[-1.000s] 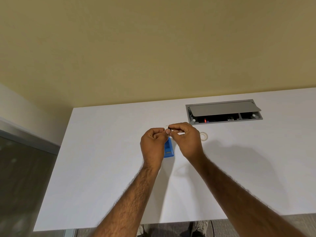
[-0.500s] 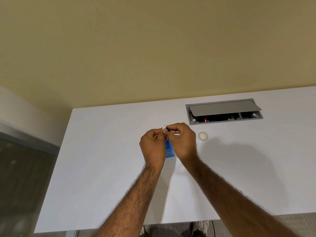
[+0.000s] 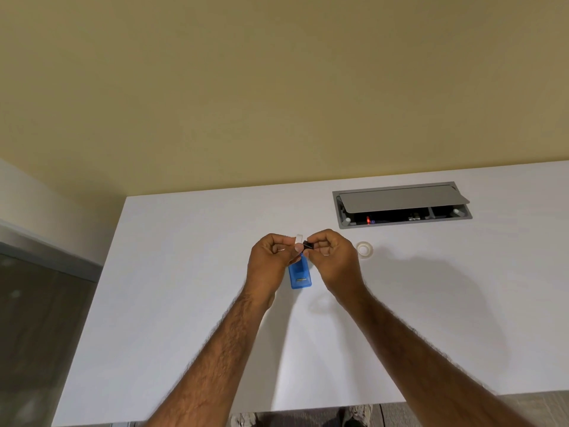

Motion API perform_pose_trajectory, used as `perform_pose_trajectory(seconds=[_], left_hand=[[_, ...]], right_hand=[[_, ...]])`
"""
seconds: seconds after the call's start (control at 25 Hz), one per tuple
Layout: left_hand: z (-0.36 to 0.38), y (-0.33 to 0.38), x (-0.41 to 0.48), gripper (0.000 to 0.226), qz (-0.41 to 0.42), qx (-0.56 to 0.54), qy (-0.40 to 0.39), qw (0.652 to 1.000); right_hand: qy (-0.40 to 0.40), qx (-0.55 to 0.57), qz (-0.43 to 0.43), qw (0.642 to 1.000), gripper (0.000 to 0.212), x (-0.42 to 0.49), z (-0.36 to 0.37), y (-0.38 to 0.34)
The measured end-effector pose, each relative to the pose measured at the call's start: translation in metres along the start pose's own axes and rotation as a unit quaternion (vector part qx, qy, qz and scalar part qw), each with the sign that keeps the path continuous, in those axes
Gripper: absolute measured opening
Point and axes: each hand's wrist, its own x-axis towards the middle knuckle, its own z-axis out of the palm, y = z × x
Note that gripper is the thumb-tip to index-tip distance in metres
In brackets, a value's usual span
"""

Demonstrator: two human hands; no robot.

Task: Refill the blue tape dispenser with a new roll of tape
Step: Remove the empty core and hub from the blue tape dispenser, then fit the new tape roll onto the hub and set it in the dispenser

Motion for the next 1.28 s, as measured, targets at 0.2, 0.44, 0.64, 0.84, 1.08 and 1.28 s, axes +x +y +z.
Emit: perform_pose_trajectory(seconds=[0.2,0.44,0.64,0.84,1.08,1.28], left_hand=[[0.004,-0.005,0.047,0.047,0.021,0.120,-0.005,0.993],[0.015,-0.026,0.131,0.050,0.088,0.411,-0.036,0.907],[0.016,-0.040,0.174,0.043,0.079,0.467,-0.040,0.880],[0.020,-0.046,0.193,0.029,0.071,0.510,-0.046,0.856],[0.023,-0.058,0.197,0.042,0.078,0.533,-0.044,0.842],[0.018,-0.054,0.189,0.048,0.070,0.487,-0.025,0.870]], right_hand=[[0.035,-0.091,0.054,0.994,0.017,0.010,-0.005,0.005],[0.025,-0.113,0.053,0.992,0.015,0.009,-0.020,0.018],[0.023,-0.147,0.052,0.988,0.015,0.010,-0.029,0.030],[0.011,-0.147,0.055,0.988,0.014,0.010,-0.033,0.040],[0.006,-0.155,0.065,0.986,0.011,0.008,-0.035,0.046],[0.008,-0.151,0.051,0.987,0.009,0.007,-0.036,0.041]])
